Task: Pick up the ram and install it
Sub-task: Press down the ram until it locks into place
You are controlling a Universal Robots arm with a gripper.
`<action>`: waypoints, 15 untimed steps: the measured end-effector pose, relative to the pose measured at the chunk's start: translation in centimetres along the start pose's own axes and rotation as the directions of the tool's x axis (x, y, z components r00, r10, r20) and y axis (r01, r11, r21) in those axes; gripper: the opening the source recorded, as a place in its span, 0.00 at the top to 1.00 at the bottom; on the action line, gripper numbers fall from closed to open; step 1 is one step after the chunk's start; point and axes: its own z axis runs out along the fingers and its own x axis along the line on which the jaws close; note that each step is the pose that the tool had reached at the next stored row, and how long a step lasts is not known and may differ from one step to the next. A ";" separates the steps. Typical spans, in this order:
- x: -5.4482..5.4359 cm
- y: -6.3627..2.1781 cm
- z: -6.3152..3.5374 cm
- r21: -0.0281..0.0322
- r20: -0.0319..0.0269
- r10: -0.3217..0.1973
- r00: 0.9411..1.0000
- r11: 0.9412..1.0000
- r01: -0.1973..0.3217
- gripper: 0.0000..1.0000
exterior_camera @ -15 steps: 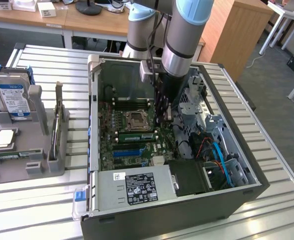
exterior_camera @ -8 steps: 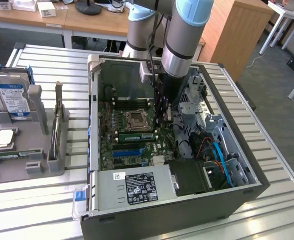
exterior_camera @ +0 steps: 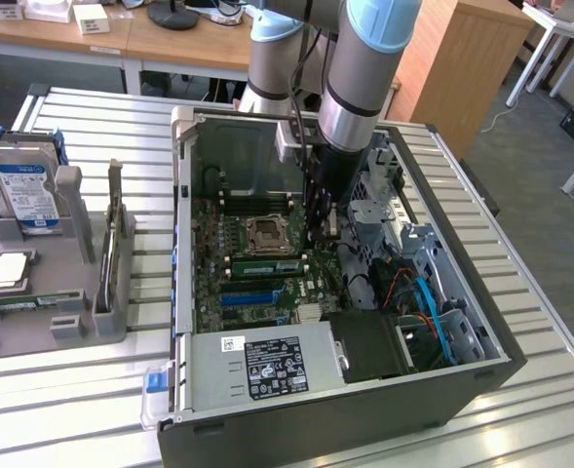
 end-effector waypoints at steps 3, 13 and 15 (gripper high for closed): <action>0.0 0.00 0.11 0.000 0.000 0.000 1.000 1.000 0.000 0.89; 0.0 -0.02 0.73 0.000 0.000 0.000 1.000 1.000 0.000 0.89; 0.0 -0.02 0.85 0.000 0.000 0.000 1.000 1.000 0.000 0.89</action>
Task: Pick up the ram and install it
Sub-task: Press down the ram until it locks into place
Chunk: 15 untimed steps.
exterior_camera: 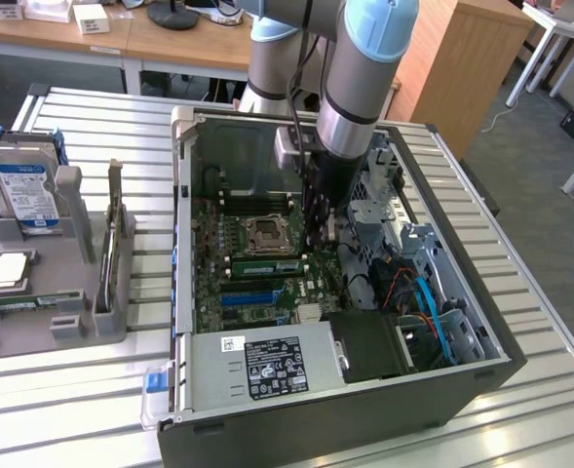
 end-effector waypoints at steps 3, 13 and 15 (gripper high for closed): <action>0.0 0.00 0.10 0.000 0.000 0.000 1.000 1.000 0.000 0.89; -0.1 0.00 0.12 0.000 0.000 0.000 1.000 1.000 0.000 0.89; -0.2 -0.01 0.15 0.000 0.000 0.000 1.000 1.000 0.000 0.89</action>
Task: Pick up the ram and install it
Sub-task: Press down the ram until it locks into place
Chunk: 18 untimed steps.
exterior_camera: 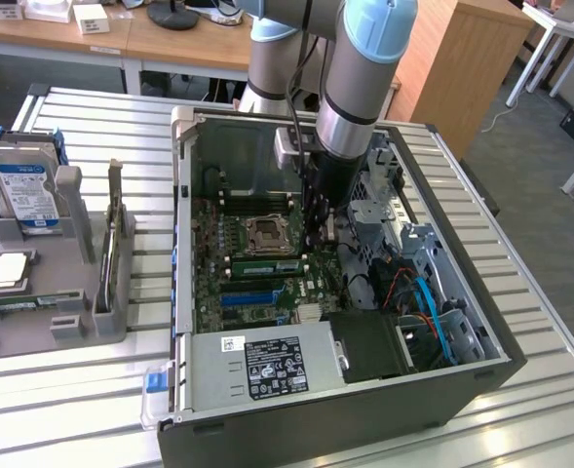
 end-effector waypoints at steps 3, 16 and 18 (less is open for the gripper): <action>0.0 0.00 0.27 0.000 0.000 0.000 1.000 1.000 0.000 0.89; 0.0 -0.02 0.88 0.000 0.000 0.000 1.000 1.000 0.000 0.89; 0.0 -0.02 0.93 0.000 0.000 0.000 1.000 1.000 0.000 0.89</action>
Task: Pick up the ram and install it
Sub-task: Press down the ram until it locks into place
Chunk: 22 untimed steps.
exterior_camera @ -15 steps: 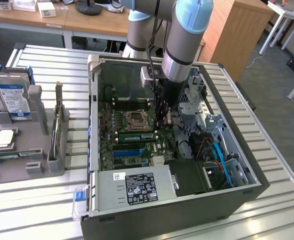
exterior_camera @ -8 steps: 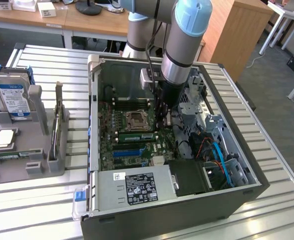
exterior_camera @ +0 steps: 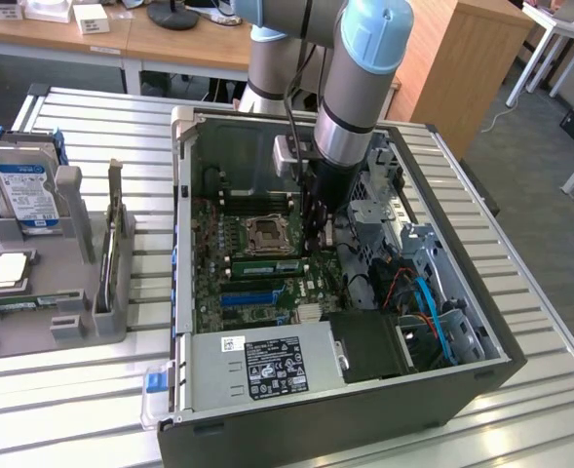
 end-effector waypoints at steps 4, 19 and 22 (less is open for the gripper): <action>0.0 0.00 0.01 0.000 0.000 0.000 1.000 1.000 0.000 0.89; 0.1 -0.18 0.25 0.000 0.000 0.000 1.000 1.000 0.000 0.89; 0.1 -0.18 0.33 0.000 0.000 0.000 1.000 1.000 0.000 0.89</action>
